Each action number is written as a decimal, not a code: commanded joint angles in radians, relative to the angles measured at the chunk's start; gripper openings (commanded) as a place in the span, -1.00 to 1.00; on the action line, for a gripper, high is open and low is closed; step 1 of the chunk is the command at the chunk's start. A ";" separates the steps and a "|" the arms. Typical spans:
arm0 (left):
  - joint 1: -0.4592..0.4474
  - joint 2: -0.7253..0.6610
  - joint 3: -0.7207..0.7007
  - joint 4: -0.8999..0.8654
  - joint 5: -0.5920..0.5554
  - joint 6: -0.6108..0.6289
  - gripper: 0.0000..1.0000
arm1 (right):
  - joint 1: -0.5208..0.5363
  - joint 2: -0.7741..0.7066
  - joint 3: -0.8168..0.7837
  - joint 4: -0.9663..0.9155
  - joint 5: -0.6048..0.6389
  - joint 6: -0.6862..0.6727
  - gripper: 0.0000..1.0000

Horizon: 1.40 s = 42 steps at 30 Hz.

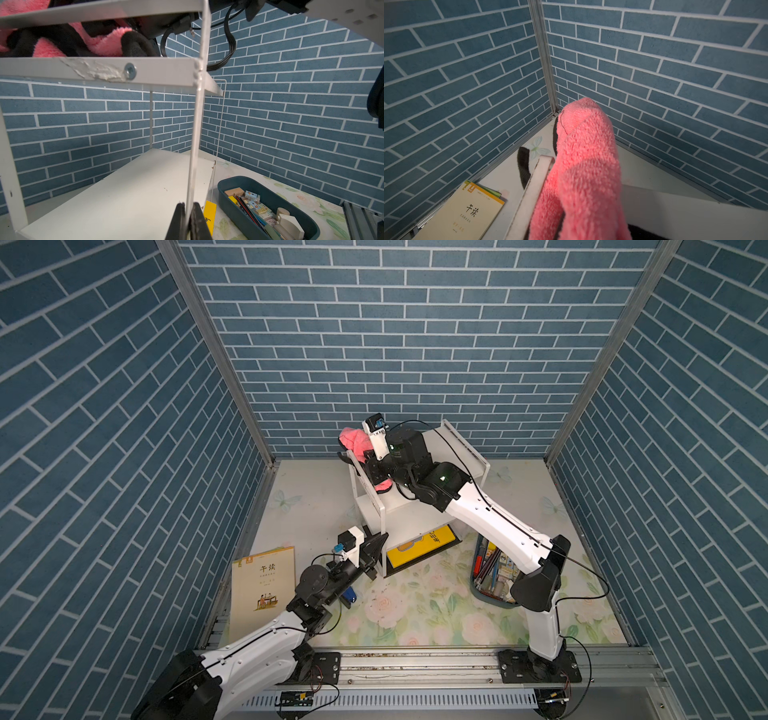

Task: Wipe the bookshelf clean with a cloth
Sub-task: Wipe the dust from the shelf.

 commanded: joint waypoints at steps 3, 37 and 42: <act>0.009 0.028 0.063 -0.100 -0.100 -0.083 -1.00 | -0.067 -0.014 -0.099 -0.343 0.193 -0.086 -1.00; 0.008 0.025 0.067 -0.146 -0.141 -0.061 -1.00 | -0.238 -0.781 -0.723 0.359 -0.635 0.174 -1.00; 0.009 0.037 0.068 -0.139 -0.129 -0.073 -1.00 | -0.185 -0.561 -0.587 0.354 -0.457 0.202 -1.00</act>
